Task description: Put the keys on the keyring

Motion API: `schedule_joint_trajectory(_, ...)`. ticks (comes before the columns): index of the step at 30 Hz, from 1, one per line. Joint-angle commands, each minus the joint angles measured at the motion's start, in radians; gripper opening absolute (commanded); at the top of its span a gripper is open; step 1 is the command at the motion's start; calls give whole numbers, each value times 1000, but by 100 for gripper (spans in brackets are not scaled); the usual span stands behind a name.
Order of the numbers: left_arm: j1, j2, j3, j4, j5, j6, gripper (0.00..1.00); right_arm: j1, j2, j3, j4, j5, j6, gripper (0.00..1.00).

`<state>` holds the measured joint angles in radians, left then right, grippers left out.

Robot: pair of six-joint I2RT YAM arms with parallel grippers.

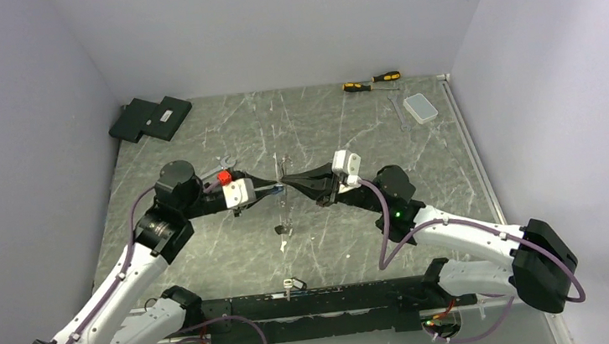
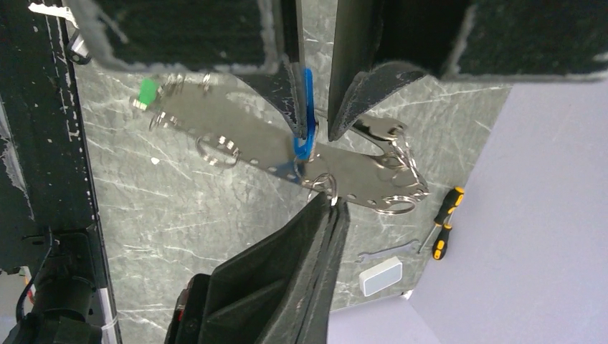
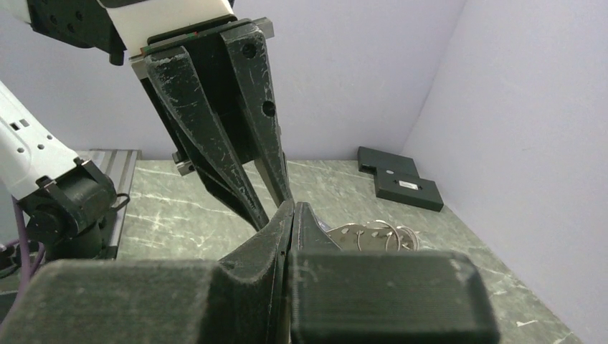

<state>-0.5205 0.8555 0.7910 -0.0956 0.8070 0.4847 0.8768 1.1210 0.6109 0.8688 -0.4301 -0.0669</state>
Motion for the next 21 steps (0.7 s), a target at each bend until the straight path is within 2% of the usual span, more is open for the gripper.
schedule_joint_trajectory(1, 23, -30, 3, 8, 2, 4, 23, -6, -39, -6, 49, -23, 8, 0)
schedule_joint_trajectory(8, 46, -52, -12, 61, 85, -28, 32, -9, -36, -4, 41, -51, 20, 0)
schedule_joint_trajectory(21, 51, -7, -16, 155, 233, -113, 30, -9, -4, 21, 32, -99, 30, 0)
